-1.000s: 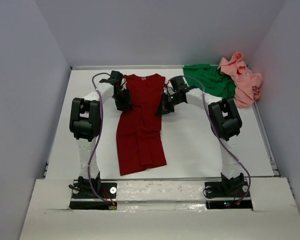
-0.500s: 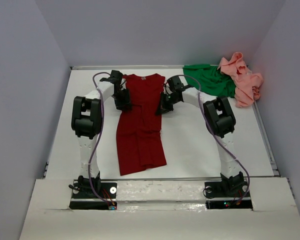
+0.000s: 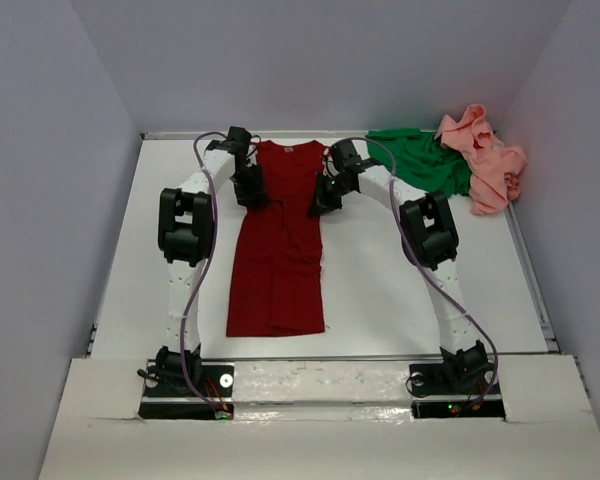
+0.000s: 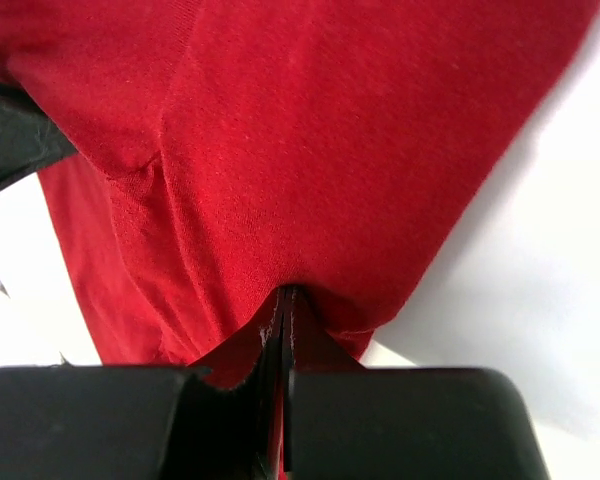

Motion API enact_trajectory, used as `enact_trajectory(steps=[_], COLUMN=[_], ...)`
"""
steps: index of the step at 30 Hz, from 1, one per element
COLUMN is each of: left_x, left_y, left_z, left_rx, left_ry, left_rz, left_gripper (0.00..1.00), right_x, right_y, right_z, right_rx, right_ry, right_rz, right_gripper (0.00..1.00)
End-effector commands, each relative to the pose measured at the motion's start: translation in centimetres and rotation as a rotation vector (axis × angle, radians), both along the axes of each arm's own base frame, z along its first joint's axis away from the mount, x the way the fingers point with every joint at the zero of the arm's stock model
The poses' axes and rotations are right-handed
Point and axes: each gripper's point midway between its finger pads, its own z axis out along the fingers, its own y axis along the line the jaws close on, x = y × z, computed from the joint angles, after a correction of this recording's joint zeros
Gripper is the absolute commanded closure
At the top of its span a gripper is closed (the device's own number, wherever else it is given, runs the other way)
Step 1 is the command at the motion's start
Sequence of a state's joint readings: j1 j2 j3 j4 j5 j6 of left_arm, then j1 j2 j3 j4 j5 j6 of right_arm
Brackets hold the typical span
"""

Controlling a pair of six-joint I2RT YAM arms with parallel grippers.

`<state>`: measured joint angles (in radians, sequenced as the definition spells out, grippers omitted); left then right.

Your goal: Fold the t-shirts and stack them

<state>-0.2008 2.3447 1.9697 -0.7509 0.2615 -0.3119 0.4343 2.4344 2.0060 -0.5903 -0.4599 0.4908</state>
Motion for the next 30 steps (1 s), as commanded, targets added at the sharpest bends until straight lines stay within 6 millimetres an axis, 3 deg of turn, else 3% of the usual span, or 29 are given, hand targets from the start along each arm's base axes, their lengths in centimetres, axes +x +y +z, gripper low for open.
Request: enact_trajectory(steps=[1, 2, 12, 22, 24, 25, 26, 27, 28, 29, 30], left_x=[1.9, 1.8, 2.5, 1.7, 1.9, 2.2, 2.2, 2.6, 2.6, 2.6, 2.6], left_y=[1.0, 1.0, 1.3, 2.1, 2.2, 2.1, 2.1, 2.3, 2.5, 2.8, 3.1], left_z=[-3.6, -4.2, -2.8, -1.6, -0.7, 0.7, 0.7, 2.7, 3.4, 5.7, 6.9], left_rx=[0.063, 0.066, 0.062, 0.069, 0.066, 0.059, 0.062, 0.064, 0.069, 0.078, 0.085], left_ry=[0.008, 0.03, 0.001, -0.013, -0.034, -0.067, -0.068, -0.111, -0.126, -0.172, -0.192], left_rz=[0.0, 0.0, 0.046, 0.073, 0.078, 0.084, 0.085, 0.098, 0.105, 0.115, 0.123], left_gripper=[0.51, 0.51, 0.51, 0.51, 0.51, 0.51, 0.51, 0.51, 0.51, 0.51, 0.51], right_x=[1.8, 2.2, 6.2, 6.3, 6.0, 6.0, 5.9, 5.8, 5.3, 5.3, 4.9], right_y=[-1.9, -1.8, -4.5, -4.5, -4.3, -4.3, -4.3, -4.5, -4.7, -5.1, -5.2], right_z=[-1.7, -1.4, -0.6, 0.5, 1.2, 2.4, 3.0, 3.7, 3.8, 5.9, 6.7], right_rx=[-0.077, -0.078, -0.08, -0.045, -0.03, -0.023, -0.021, -0.023, -0.032, -0.037, -0.036], right_ry=[-0.01, -0.019, -0.053, -0.054, -0.056, -0.075, -0.085, -0.1, -0.097, -0.139, -0.148], right_rz=[-0.035, -0.036, -0.121, -0.113, -0.103, -0.099, -0.096, -0.09, -0.087, -0.086, -0.082], right_gripper=[1.0, 1.0, 1.0, 1.0, 1.0, 1.0, 0.99, 0.98, 0.98, 0.98, 0.98])
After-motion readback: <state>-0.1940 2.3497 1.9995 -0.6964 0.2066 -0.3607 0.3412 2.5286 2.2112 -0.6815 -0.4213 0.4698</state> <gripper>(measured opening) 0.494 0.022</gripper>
